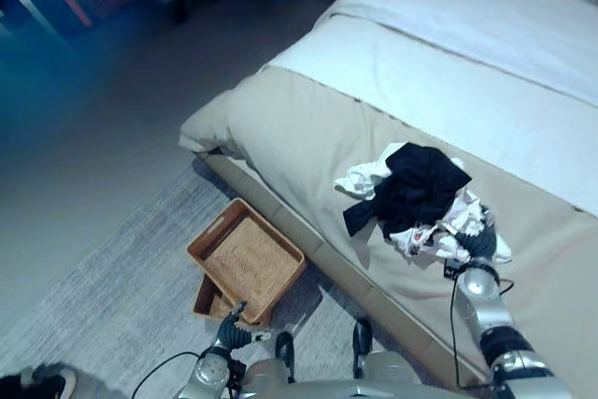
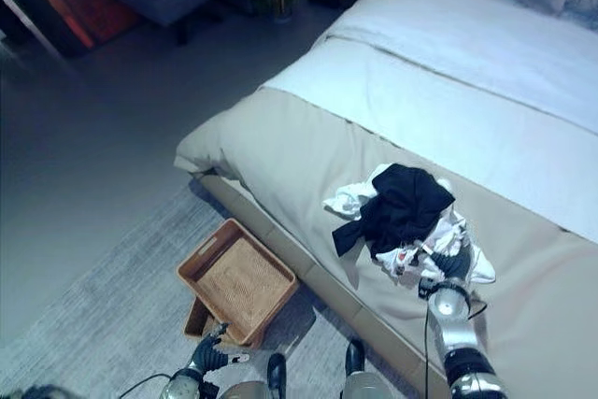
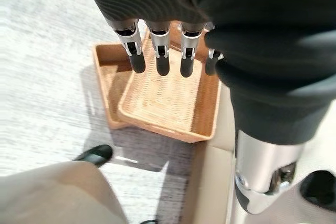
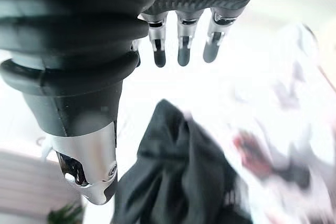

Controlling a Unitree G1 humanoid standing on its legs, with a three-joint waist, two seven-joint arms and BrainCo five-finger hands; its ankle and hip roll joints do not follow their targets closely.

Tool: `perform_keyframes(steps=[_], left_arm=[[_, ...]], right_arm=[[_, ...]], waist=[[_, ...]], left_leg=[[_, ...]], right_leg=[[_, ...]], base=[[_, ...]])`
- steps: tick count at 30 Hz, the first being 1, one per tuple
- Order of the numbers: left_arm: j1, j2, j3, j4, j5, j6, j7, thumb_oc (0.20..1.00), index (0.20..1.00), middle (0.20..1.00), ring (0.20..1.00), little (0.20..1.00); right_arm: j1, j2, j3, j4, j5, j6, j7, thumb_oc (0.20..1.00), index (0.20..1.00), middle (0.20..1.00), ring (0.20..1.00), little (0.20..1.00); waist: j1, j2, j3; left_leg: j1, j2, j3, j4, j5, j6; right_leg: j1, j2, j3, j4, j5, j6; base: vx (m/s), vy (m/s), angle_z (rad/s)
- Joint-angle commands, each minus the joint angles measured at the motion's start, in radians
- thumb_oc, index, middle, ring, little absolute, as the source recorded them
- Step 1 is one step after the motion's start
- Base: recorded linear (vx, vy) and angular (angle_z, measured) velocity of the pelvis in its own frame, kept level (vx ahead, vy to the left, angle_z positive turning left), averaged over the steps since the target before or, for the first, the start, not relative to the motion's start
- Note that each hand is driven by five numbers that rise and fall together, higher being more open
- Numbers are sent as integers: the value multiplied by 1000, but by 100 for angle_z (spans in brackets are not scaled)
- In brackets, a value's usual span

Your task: Pick up clothes into the bucket

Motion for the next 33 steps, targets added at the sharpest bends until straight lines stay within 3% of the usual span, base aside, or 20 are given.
perform_keyframes(steps=[1,5,9,17,19,31,32,33], left_arm=[[-44,-2,-35,-19,-39,-38,51,1000,1000,1000,1000,1000],[-61,-7,-66,-41,-108,-51,90,1000,1000,1000,1000,1000],[-95,-7,-91,-47,-137,-54,109,1000,1000,1000,1000,1000],[-193,-7,-145,-104,-199,-56,138,1000,1000,1000,1000,1000],[-215,-10,-174,-146,-219,-60,138,1000,1000,1000,1000,1000],[-256,-12,-212,-183,-264,-53,131,1000,1000,1000,1000,1000],[-257,-13,-208,-178,-269,-52,132,1000,1000,1000,1000,1000],[-261,-12,-208,-180,-274,-51,133,1000,1000,1000,1000,1000]], right_arm=[[-113,-64,-17,29,-84,-2,-133,1000,1000,1000,1000,1000],[-233,-124,20,162,-71,21,-205,1000,1000,1000,1000,1000],[-324,-167,63,241,-60,37,-226,1000,1000,1000,1000,1000],[-517,-261,212,427,-89,118,-181,1000,1000,1000,1000,1000],[-565,-306,258,497,-101,143,-142,1000,1000,1000,1000,1000],[-740,-411,381,558,-126,168,-73,1000,1000,1000,1000,1000],[-760,-413,391,549,-121,167,-74,959,959,959,959,959],[-772,-415,394,541,-115,160,-70,520,520,520,520,520]], waist=[[13,-39,33],[30,-25,86],[31,-22,121],[15,-3,205],[17,17,241],[26,50,245],[26,49,245],[25,47,245]], left_leg=[[-118,-66,-14,147,-31,24],[-205,-59,-1,222,-52,33],[-276,-48,9,245,-45,32],[-402,-44,8,228,6,10],[-432,-49,-4,212,29,4],[-560,-62,-23,177,78,-12],[-570,-62,-22,178,80,-13],[-584,-62,-21,179,81,-14]], right_leg=[[-115,-79,34,247,-106,42],[-218,-66,89,308,-112,37],[-301,-68,101,348,-114,35],[-455,-76,82,406,-117,27],[-499,-86,68,435,-123,22],[-664,-110,49,489,-124,16],[-674,-110,50,492,-124,16],[-689,-111,50,498,-123,15]], base=[[-40,52,-5],[-42,17,-27],[-77,-31,-32],[-59,-43,3],[-63,-62,5],[-21,-28,13],[-12,-17,6],[-3,-17,7]])
